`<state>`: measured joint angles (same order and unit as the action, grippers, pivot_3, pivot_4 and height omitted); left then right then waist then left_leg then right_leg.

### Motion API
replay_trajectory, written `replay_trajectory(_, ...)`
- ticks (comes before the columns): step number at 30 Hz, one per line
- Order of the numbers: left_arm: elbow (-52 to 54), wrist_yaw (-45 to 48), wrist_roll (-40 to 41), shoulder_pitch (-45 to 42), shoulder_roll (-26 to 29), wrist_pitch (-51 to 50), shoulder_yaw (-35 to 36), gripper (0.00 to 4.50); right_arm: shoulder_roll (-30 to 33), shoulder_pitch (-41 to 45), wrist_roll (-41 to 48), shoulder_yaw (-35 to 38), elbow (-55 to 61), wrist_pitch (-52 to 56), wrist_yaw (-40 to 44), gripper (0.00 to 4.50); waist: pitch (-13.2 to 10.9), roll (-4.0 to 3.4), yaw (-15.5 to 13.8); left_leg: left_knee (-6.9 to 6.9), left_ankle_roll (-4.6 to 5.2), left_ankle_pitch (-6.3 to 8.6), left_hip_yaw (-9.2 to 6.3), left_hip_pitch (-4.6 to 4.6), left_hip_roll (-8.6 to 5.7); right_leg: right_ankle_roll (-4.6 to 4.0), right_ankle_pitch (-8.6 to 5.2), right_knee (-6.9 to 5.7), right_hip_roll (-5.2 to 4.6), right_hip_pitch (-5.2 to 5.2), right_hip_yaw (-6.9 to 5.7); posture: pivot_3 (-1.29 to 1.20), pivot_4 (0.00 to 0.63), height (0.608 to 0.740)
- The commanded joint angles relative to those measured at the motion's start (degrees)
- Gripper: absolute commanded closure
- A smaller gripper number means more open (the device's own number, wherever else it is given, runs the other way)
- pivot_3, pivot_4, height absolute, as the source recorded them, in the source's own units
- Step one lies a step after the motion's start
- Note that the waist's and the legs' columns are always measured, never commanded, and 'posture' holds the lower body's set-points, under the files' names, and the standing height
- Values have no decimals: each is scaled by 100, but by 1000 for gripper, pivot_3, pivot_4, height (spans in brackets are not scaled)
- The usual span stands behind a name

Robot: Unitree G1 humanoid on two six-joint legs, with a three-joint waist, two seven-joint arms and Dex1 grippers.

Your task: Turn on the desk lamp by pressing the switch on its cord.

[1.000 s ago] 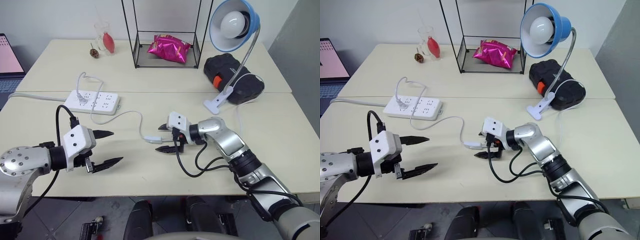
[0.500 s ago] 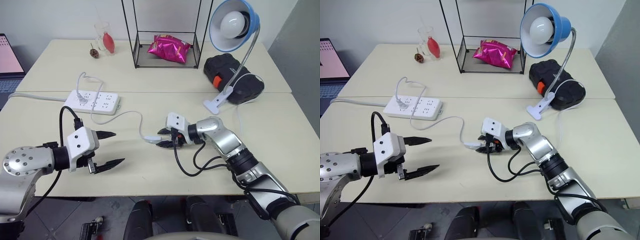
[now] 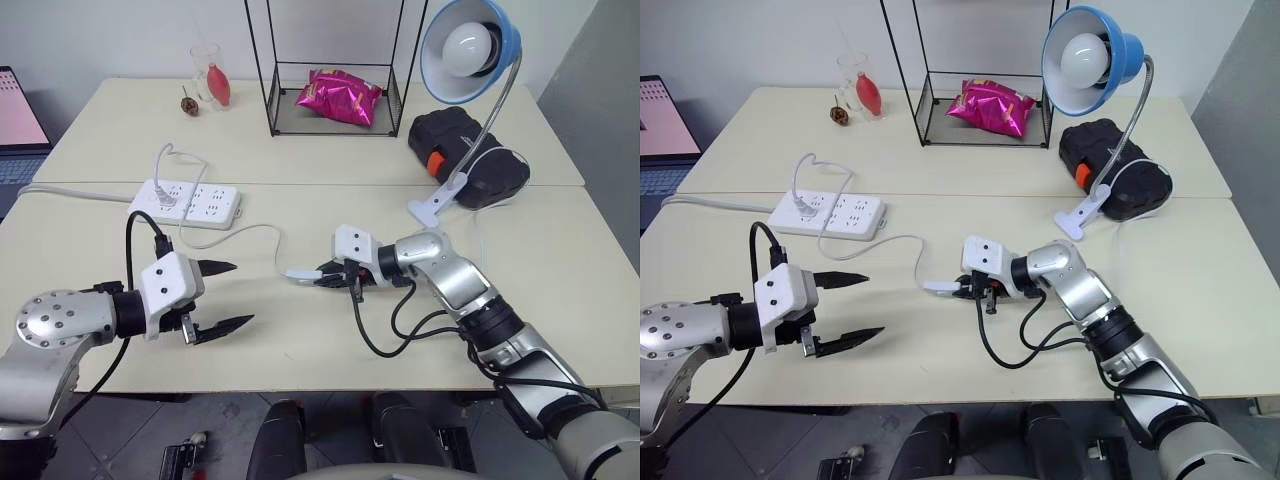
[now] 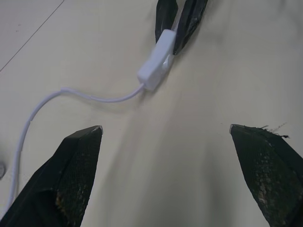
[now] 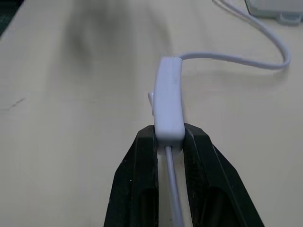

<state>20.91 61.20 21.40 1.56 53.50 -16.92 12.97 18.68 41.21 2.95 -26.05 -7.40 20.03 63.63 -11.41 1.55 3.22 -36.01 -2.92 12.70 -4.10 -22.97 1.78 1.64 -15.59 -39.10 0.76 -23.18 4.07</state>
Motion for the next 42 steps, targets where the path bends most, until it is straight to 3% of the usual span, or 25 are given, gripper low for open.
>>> replay_trajectory(1,165,-74,117,-332,-41,-127,-154,0,118,-39,181,89,639,212,135,4121,0,0,3,0,0,0,0,1,0,1,0,1,0,0,0,0,150,740)
replay_trajectory(6,265,-145,420,-896,-261,-547,-498,0,162,-96,249,48,979,415,132,4121,0,0,0,0,0,0,-1,-1,0,1,0,0,1,0,-1,0,150,740)
replay_trajectory(15,-42,-50,60,-1480,-382,-526,-1316,0,143,-106,204,43,1066,491,59,4121,0,0,4,0,0,0,-2,-1,-1,0,1,-1,5,0,0,0,150,740)
replay_trajectory(34,-441,1,-255,-1859,-628,-428,-1744,0,166,-152,208,3,1190,577,45,4121,0,0,3,-1,0,0,-4,-2,-1,0,0,0,5,0,0,0,150,740)
replay_trajectory(42,-562,51,-411,-1949,-660,-271,-1878,1517,152,-136,199,-10,1182,554,52,4121,0,1,3,-1,0,0,-4,-2,-1,-1,1,0,5,0,0,0,150,740)
